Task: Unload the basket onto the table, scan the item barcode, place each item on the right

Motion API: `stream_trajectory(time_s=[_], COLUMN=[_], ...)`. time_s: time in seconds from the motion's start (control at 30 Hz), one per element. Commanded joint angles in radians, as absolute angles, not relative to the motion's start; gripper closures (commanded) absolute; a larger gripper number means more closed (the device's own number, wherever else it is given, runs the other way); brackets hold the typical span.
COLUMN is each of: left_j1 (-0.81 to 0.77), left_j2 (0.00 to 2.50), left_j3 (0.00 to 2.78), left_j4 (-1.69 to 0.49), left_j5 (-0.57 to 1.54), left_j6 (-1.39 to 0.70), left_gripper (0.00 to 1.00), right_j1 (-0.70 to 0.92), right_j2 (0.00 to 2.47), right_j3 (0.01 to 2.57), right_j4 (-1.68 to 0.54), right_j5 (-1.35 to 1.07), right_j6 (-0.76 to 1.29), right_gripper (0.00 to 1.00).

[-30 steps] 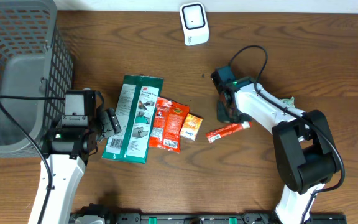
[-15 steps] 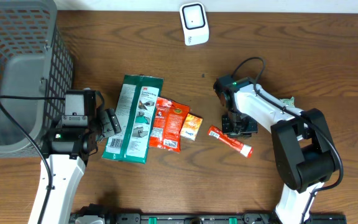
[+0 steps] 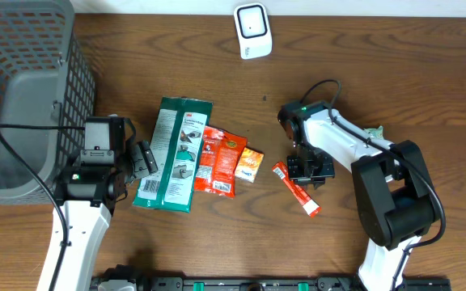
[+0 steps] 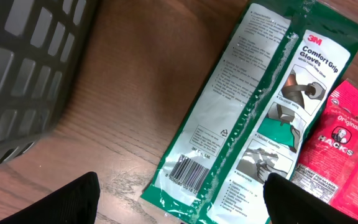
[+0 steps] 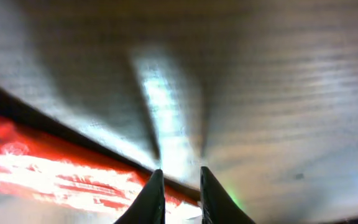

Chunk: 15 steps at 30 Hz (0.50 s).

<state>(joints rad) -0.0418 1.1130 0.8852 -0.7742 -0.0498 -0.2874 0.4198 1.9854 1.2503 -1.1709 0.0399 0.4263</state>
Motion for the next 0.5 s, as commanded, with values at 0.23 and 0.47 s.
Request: stream_trajectory(time_s=[0.23, 0.47], left_j1=[-0.039, -0.039], left_j2=[1.117, 1.117], left_j3=[0.900, 0.900], left_j4=[-0.773, -0.773], left_j5=[-0.044, -0.044], left_j6=[-0.289, -0.289], left_gripper=[0.15, 0.15], right_j1=[0.424, 0.448], right_j2=[1.993, 1.994], right_j3=[1.468, 1.471], right_j4=[-1.274, -1.240], right_j5=[0.015, -0.009], right_j6=[0.339, 0.234], right_gripper=[0.83, 0.74])
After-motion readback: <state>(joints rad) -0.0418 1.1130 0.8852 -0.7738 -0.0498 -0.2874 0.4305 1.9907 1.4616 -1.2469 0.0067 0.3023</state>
